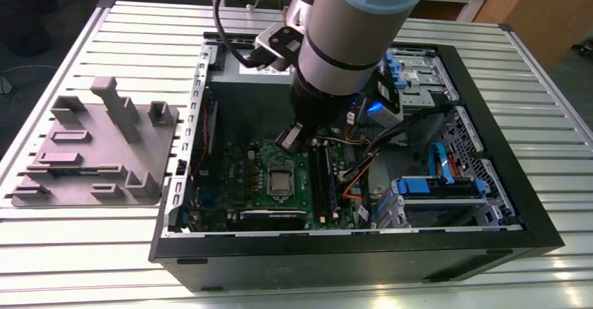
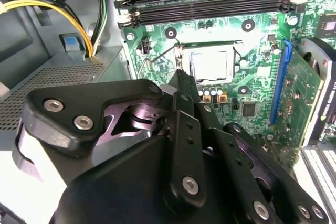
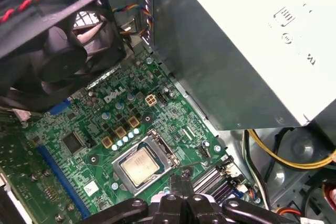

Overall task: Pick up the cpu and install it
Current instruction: 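Install the first cpu locking lever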

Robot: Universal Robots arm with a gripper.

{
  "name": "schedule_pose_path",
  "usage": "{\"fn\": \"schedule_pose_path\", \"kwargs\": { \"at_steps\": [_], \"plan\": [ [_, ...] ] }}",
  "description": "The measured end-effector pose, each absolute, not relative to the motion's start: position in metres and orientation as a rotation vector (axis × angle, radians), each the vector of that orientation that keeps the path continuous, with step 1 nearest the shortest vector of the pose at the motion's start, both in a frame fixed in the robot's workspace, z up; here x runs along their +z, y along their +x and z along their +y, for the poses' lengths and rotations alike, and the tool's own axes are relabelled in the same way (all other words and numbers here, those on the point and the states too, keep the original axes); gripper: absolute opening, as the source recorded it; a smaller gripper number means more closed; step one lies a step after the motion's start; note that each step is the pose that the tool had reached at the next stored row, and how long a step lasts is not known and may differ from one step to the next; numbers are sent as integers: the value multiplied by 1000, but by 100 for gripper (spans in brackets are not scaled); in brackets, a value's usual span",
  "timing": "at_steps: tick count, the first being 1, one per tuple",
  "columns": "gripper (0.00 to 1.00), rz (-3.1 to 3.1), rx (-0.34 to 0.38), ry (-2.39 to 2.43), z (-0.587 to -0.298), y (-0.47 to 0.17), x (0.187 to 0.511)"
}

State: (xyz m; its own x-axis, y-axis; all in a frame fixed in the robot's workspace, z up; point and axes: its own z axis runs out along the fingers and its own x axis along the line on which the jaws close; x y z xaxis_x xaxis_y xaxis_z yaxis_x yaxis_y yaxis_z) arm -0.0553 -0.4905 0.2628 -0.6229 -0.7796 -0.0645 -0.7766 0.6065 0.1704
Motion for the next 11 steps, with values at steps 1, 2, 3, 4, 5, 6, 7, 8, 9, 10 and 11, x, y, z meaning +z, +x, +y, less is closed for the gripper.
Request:
{"fn": "schedule_pose_path", "kwargs": {
  "at_steps": [1, 2, 3, 4, 5, 6, 7, 8, 9, 10, 11],
  "plan": [
    [10, -2801, -285, 1357, -491, -55, 263],
    [10, -2801, -285, 1357, -490, -55, 263],
    [10, -2801, -285, 1357, -490, -55, 263],
    [10, -2801, -286, 1357, -489, -55, 263],
    [10, -2802, -287, 1357, -488, -55, 263],
    [10, -2802, -289, 1358, -486, -55, 263],
    [10, -2803, -291, 1358, -484, -55, 263],
    [10, -2803, -293, 1359, -482, -55, 263],
    [10, -2803, -295, 1359, -480, -55, 262],
    [10, -2804, -297, 1359, -478, -55, 262],
    [10, -2804, -298, 1359, -476, -55, 262]
  ]
}}
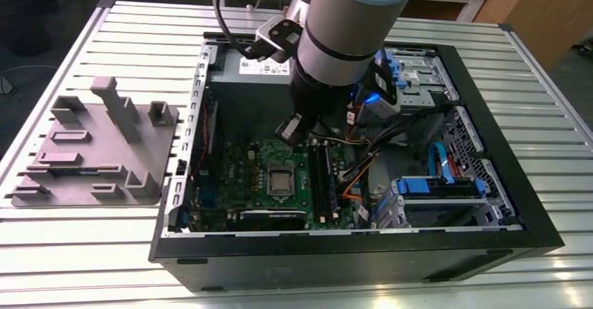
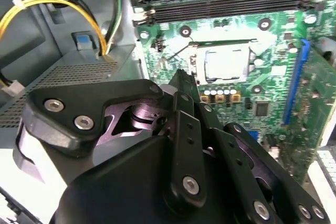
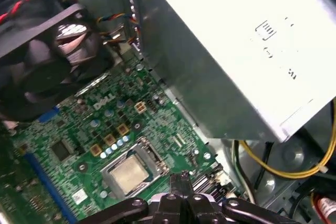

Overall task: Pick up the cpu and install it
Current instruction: 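Install the first cpu locking lever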

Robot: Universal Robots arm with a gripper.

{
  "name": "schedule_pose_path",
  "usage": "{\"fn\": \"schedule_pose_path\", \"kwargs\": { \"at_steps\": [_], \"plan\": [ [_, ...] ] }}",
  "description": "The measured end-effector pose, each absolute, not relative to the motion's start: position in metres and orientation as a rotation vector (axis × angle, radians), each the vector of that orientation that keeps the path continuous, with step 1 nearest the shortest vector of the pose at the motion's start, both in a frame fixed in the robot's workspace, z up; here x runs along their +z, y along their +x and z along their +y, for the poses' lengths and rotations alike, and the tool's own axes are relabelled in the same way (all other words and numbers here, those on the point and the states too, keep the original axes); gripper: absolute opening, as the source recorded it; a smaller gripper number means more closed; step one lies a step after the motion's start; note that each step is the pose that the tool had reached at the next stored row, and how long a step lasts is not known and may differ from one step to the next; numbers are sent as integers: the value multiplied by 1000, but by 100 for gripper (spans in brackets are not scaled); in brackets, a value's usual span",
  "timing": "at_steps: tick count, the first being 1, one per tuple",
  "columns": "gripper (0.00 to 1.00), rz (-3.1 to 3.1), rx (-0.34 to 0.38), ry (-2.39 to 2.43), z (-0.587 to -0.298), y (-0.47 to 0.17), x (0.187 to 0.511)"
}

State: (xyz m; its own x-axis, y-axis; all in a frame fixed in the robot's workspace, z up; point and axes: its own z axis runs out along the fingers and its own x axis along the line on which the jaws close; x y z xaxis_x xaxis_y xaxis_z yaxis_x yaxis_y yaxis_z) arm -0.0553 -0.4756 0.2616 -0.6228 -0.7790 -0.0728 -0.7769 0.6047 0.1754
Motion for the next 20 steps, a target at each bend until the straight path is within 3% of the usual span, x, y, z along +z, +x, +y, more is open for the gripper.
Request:
{"fn": "schedule_pose_path", "kwargs": {
  "at_steps": [4, 20],
  "plan": [
    [10, -2805, -304, 1360, -461, -55, 260],
    [10, -2832, -326, 1321, -450, -55, 248]
  ]
}}
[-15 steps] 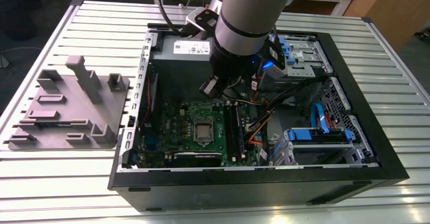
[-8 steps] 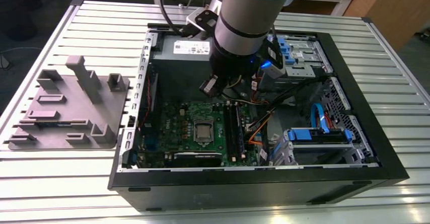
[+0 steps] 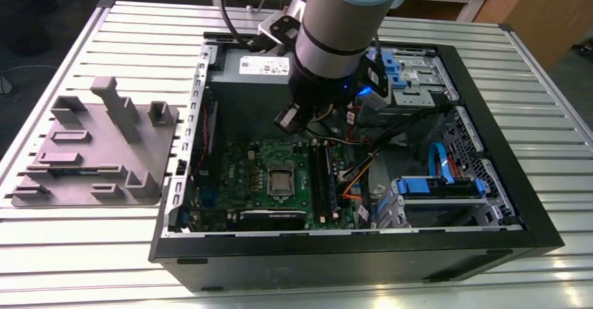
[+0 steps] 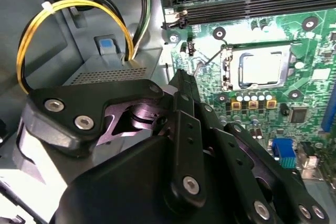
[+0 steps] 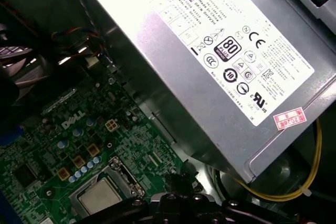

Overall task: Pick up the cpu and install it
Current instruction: 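Install the first cpu locking lever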

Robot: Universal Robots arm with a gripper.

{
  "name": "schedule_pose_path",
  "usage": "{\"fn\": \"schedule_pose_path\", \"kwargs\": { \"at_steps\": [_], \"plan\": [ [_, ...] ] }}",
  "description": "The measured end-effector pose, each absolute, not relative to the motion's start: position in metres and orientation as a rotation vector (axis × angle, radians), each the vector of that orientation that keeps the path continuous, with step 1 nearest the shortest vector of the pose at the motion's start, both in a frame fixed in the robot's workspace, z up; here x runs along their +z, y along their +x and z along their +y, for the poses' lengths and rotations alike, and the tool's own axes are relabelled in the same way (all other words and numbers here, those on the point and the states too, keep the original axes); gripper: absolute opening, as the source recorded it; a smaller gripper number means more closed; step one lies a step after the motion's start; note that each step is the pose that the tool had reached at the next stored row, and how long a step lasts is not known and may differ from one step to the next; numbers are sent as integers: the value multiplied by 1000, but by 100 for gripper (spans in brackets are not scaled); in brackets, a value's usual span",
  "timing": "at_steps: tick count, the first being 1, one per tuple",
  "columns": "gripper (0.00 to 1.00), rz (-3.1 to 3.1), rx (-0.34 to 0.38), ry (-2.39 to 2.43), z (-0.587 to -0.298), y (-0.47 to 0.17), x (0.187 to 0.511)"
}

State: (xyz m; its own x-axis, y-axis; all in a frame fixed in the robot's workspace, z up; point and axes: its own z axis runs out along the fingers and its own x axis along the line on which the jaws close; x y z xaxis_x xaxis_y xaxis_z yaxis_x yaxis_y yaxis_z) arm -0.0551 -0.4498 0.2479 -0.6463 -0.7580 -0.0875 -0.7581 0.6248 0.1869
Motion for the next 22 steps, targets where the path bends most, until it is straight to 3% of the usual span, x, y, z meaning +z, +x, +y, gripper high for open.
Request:
{"fn": "schedule_pose_path", "kwargs": {
  "at_steps": [10, 22],
  "plan": [
    [10, 2838, 323, -1307, -447, -57, 242],
    [10, 2870, 270, -1282, -454, -57, 241]
  ]
}}
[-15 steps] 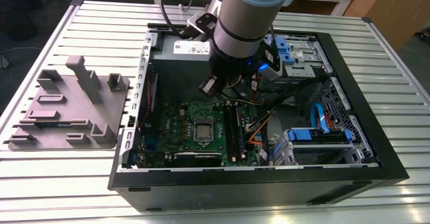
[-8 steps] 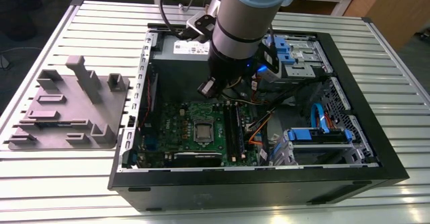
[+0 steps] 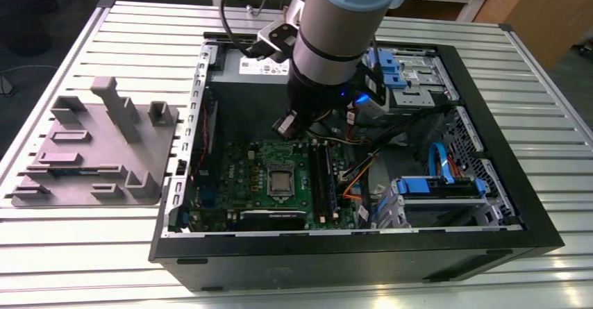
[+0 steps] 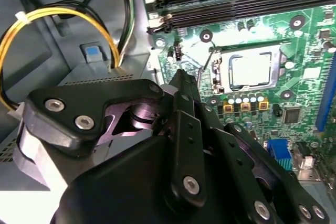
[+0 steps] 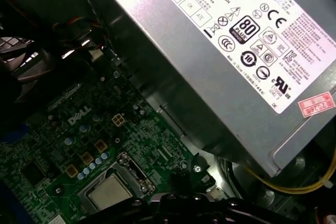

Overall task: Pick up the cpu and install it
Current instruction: 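Install the first cpu locking lever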

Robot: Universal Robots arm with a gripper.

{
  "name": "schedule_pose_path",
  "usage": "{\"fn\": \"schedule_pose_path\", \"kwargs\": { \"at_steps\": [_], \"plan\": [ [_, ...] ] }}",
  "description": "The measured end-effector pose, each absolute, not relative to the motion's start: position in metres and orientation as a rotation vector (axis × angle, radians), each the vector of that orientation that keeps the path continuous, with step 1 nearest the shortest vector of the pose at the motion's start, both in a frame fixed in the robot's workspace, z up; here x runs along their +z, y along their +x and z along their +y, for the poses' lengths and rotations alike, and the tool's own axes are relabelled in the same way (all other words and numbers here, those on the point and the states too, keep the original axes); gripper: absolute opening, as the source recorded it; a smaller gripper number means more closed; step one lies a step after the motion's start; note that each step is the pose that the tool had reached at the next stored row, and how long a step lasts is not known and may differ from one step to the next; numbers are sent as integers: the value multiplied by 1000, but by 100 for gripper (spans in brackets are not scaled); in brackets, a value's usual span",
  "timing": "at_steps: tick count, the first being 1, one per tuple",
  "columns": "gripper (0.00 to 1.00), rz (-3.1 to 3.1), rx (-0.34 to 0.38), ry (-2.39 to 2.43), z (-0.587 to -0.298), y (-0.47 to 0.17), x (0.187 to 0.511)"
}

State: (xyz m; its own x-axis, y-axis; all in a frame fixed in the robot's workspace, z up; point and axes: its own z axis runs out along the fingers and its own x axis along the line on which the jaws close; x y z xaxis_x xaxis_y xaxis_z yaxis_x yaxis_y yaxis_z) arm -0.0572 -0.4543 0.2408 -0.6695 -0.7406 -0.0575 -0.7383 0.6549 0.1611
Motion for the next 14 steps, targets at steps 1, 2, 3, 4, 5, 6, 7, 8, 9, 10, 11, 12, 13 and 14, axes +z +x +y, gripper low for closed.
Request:
{"fn": "schedule_pose_path", "kwargs": {
  "at_steps": [1, 2, 3, 4, 5, 6, 7, 8, 9, 10, 11, 12, 13, 14],
  "plan": [
    [10, -2847, -264, 1268, -455, -57, 241],
    [10, -2848, -262, 1265, -456, -57, 241],
    [10, -2849, -259, 1262, -456, -57, 241],
    [10, -2850, -258, 1258, -457, -57, 240],
    [10, -2852, -257, 1254, -458, -57, 240],
    [10, -2854, -257, 1250, -459, -57, 240],
    [10, -2856, -256, 1245, -460, -57, 240],
    [10, -2859, -256, 1240, -461, -57, 240],
    [10, -2862, -255, 1234, -461, -57, 240],
    [10, -2863, -255, 1231, -461, -57, 240],
    [10, -2863, -255, 1231, -461, -57, 240],
    [10, -2863, -254, 1230, -461, -57, 240],
    [10, -2863, -254, 1230, -461, -57, 240],
    [10, -2865, -254, 1226, -461, -57, 240]
  ]
}}
